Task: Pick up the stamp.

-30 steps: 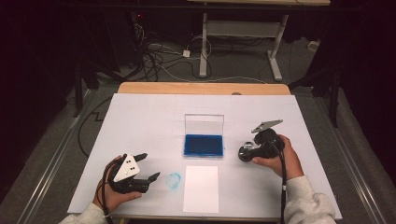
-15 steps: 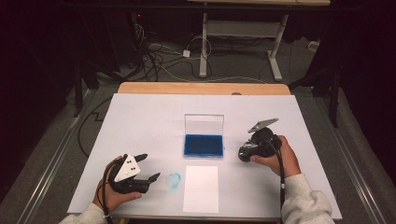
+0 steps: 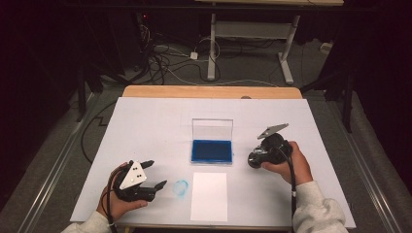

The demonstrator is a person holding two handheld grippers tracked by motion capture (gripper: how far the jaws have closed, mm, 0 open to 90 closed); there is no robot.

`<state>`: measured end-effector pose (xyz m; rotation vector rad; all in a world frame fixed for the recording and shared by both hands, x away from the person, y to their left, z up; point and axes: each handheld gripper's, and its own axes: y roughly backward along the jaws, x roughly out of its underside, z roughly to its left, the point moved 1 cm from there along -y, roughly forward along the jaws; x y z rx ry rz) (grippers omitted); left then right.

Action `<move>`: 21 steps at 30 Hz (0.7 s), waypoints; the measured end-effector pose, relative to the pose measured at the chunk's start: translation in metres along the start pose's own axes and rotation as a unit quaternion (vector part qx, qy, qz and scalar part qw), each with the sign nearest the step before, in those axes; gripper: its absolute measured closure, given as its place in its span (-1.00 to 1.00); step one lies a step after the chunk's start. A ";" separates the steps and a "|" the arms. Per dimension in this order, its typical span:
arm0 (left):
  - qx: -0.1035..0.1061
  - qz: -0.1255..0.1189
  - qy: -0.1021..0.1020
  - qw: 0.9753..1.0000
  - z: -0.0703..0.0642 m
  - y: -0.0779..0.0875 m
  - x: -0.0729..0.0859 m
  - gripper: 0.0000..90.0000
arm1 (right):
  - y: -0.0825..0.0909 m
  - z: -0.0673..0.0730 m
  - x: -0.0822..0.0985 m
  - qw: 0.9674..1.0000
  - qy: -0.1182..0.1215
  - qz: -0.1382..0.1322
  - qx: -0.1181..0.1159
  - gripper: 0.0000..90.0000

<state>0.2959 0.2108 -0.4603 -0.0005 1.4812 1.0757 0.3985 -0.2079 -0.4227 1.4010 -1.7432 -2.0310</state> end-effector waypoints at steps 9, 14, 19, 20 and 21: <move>0.000 0.005 -0.003 1.000 0.000 -0.001 0.000 -0.50 | 0.000 0.000 0.001 1.000 0.007 -0.005 0.001 0.26; 0.000 0.004 -0.003 1.000 0.000 0.000 0.000 -0.50 | 0.000 0.001 0.001 1.000 0.002 -0.004 0.001 0.25; 0.002 0.004 -0.004 1.000 -0.001 -0.001 0.000 -0.50 | 0.000 0.000 0.002 1.000 0.007 -0.010 -0.001 0.25; 0.002 0.004 -0.004 1.000 -0.001 0.000 0.000 -0.50 | 0.000 0.000 0.002 1.000 0.007 -0.010 -0.001 0.25; 0.002 0.004 -0.004 1.000 -0.001 0.000 0.000 -0.50 | 0.000 0.000 0.003 1.000 0.006 -0.011 0.000 0.25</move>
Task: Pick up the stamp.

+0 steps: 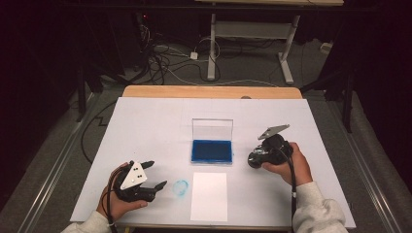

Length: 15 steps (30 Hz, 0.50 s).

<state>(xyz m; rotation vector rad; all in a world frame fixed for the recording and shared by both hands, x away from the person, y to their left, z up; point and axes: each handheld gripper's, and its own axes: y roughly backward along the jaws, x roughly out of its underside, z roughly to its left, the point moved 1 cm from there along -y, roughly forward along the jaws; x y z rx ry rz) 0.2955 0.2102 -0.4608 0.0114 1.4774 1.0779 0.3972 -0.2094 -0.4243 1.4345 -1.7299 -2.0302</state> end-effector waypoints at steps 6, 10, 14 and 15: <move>0.000 0.001 0.000 1.000 0.000 0.000 0.000 -0.50 | 0.000 0.002 -0.001 1.000 0.009 0.000 0.003 0.26; 0.003 0.007 -0.004 1.000 0.000 -0.001 0.000 -0.50 | 0.003 0.003 -0.001 1.000 0.013 -0.005 0.008 0.26; 0.004 0.006 -0.003 1.000 0.000 -0.002 0.000 -0.50 | 0.005 0.003 0.000 1.000 0.012 -0.007 0.010 0.26; 0.003 0.006 -0.003 1.000 0.000 -0.002 0.000 -0.50 | 0.006 0.003 0.001 1.000 0.011 -0.009 0.012 0.26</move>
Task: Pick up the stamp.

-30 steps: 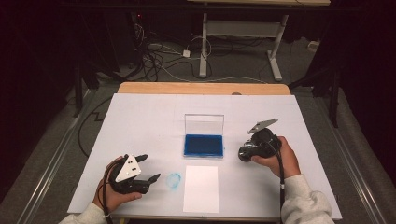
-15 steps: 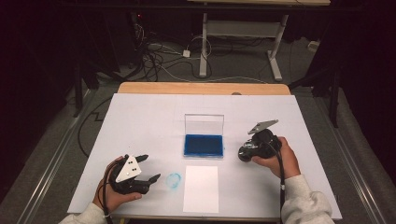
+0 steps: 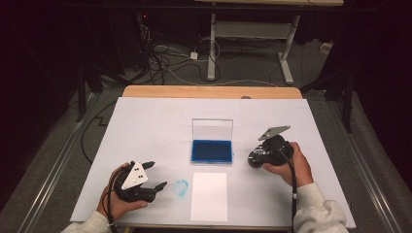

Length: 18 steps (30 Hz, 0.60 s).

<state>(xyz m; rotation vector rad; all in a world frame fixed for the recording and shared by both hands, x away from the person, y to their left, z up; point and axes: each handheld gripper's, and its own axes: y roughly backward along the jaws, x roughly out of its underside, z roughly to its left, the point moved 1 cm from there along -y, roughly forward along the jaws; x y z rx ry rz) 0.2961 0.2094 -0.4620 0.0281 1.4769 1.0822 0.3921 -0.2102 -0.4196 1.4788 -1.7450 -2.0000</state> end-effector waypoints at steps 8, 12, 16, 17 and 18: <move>-0.001 -0.001 -0.001 1.000 0.000 0.000 0.000 -0.50 | 0.010 -0.002 0.004 1.000 -0.003 -0.013 0.011 0.26; 0.000 -0.001 -0.001 1.000 0.001 0.000 0.000 -0.50 | 0.018 -0.002 0.004 0.999 -0.007 -0.031 0.015 0.26; 0.000 0.000 -0.003 1.000 0.001 0.000 0.000 -0.50 | 0.025 0.001 0.003 0.999 -0.004 -0.050 0.015 0.26; 0.000 -0.001 -0.002 1.000 0.001 0.000 0.000 -0.50 | 0.027 0.001 0.003 0.998 -0.004 -0.054 0.013 0.26; 0.000 -0.002 -0.001 1.000 0.001 0.000 0.000 -0.50 | 0.028 0.002 0.002 0.998 -0.004 -0.061 0.015 0.26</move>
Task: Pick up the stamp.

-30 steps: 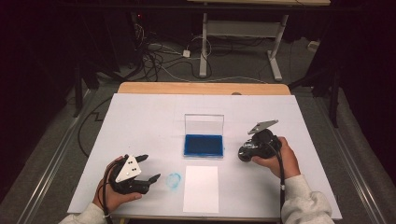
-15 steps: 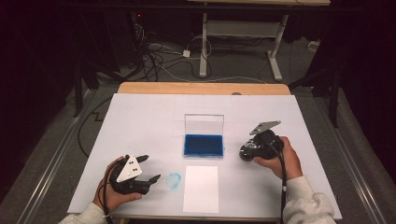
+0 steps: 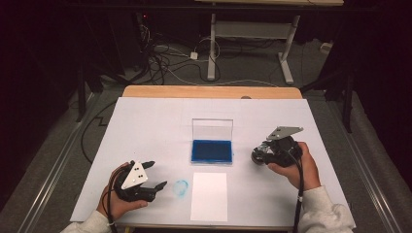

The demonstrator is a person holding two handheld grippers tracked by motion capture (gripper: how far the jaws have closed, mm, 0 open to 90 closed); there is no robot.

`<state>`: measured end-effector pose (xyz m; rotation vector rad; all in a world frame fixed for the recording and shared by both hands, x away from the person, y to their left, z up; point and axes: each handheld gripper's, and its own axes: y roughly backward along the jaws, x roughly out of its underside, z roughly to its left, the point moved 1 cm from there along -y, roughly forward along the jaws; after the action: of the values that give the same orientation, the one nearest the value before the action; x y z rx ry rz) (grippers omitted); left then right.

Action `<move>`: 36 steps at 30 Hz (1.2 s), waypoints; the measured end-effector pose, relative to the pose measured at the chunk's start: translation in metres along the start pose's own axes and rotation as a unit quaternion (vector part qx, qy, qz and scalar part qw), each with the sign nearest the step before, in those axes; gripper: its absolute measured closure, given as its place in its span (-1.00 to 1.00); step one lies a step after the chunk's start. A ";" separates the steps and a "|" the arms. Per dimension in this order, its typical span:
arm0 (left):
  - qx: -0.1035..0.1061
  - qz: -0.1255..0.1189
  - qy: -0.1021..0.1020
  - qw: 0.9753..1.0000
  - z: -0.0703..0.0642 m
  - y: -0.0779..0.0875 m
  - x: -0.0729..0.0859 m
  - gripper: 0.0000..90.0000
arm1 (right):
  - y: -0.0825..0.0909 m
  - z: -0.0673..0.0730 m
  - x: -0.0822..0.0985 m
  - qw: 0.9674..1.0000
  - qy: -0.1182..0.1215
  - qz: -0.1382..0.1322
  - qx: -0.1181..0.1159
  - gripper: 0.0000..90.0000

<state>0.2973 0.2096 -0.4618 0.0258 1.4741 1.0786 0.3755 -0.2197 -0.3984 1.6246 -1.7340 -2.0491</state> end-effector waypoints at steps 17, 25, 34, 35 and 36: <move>-0.005 -0.004 0.011 1.000 0.004 -0.002 0.001 -0.50 | 0.013 0.020 -0.012 0.998 0.024 -0.047 -0.019 0.26; -0.009 -0.007 0.017 1.000 0.005 -0.001 0.002 -0.50 | 0.014 0.029 -0.015 0.997 0.034 -0.054 -0.032 0.26; -0.012 -0.006 0.020 1.000 0.004 0.002 0.004 -0.50 | 0.012 0.036 -0.021 0.996 0.047 -0.059 -0.045 0.26; -0.013 -0.005 0.019 1.000 0.004 0.002 0.005 -0.50 | 0.012 0.037 -0.021 0.996 0.048 -0.061 -0.046 0.26; -0.013 -0.004 0.019 1.000 0.005 0.003 0.006 -0.50 | 0.012 0.038 -0.022 0.996 0.048 -0.061 -0.048 0.26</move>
<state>0.2980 0.2171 -0.4636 -0.0196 1.4932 1.0965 0.3534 -0.1845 -0.3802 1.8093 -1.5175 -2.0303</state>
